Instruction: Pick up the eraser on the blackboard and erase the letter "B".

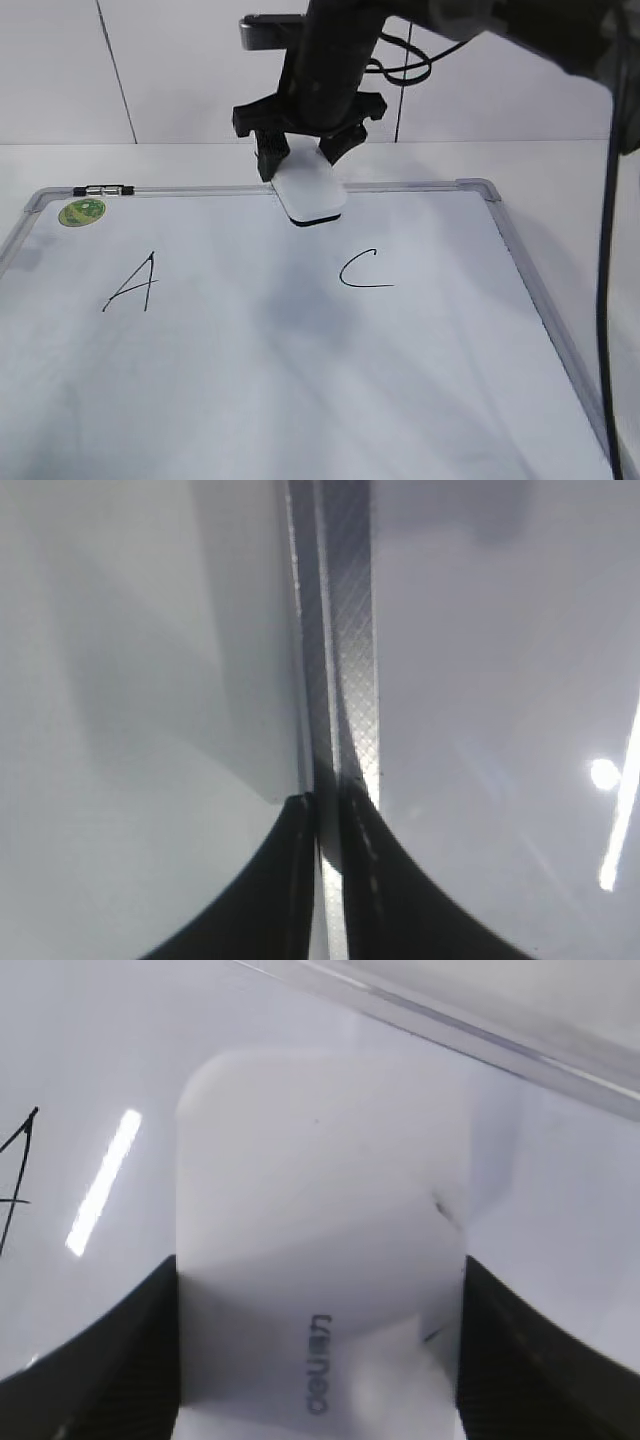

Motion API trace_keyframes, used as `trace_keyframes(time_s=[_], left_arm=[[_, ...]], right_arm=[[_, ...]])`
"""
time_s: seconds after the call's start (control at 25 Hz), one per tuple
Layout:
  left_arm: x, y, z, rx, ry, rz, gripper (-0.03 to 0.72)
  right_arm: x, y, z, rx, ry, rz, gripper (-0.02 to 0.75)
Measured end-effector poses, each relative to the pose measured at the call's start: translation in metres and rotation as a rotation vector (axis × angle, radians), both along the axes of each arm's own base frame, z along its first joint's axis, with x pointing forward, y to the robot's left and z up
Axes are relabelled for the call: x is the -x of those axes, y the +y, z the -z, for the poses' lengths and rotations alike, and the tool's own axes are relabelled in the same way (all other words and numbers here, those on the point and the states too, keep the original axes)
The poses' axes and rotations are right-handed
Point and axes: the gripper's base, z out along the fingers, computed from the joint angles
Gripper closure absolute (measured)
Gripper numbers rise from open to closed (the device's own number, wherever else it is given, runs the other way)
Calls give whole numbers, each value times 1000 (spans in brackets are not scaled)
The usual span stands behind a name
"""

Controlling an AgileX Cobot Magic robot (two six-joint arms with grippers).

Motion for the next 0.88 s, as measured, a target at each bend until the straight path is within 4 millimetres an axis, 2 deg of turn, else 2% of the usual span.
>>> trace_keyframes(time_s=[0.2, 0.6, 0.76, 0.88], left_arm=[[0, 0, 0, 0, 0, 0, 649], [0, -1, 0, 14, 4, -8, 650], [0, -2, 0, 21, 10, -11, 650], [1, -2, 0, 25, 13, -13, 650]], right_arm=[[16, -14, -27, 27, -31, -1, 225], [64, -48, -64, 64, -29, 59, 225], [82, -63, -73, 87, -34, 115, 225], [95, -76, -71, 123, -22, 160, 225]])
